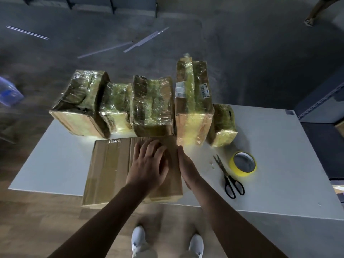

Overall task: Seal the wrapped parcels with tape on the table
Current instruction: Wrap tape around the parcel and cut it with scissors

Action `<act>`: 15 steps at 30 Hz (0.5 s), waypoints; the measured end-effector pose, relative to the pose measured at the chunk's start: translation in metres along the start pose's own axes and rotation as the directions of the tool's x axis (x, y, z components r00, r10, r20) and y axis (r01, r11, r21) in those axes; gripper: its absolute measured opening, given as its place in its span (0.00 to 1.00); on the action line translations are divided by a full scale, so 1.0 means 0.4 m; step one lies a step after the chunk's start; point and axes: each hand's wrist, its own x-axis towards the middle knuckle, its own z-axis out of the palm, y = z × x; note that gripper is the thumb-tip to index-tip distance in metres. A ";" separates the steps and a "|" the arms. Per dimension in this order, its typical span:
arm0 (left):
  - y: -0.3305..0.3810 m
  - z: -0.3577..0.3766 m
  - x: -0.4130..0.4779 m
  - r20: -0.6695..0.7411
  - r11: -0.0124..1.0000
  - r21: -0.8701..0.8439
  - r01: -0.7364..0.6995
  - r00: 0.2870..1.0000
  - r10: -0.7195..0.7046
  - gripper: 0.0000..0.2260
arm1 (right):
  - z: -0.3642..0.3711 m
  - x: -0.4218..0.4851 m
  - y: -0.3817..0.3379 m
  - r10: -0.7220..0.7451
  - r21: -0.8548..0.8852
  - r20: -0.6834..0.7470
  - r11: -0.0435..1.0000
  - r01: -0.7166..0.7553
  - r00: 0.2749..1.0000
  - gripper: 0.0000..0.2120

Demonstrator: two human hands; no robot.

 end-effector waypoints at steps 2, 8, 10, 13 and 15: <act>0.003 -0.005 -0.003 0.028 1.000 -0.010 0.009 1.000 -0.008 0.21 | 0.000 -0.028 0.018 -0.013 -0.029 0.046 0.999 0.015 0.999 0.30; 0.013 -0.036 0.007 -0.052 0.961 -0.269 0.062 0.995 -0.079 0.14 | -0.032 -0.044 -0.002 -0.084 -0.340 0.031 0.936 0.090 0.996 0.30; -0.002 -0.077 0.011 -0.116 0.895 -0.414 0.165 0.966 -0.232 0.12 | -0.031 -0.031 -0.035 -0.108 -0.346 -0.061 0.935 0.081 0.992 0.36; -0.084 -0.123 -0.010 -0.242 0.877 -0.346 0.334 0.871 -0.427 0.14 | -0.008 -0.023 -0.082 -0.061 -0.260 -0.016 0.964 0.055 0.998 0.33; -0.158 -0.132 -0.036 -0.143 0.792 -0.305 0.528 0.797 -0.587 0.23 | 0.001 -0.023 -0.092 -0.027 -0.194 0.042 0.980 0.035 0.999 0.30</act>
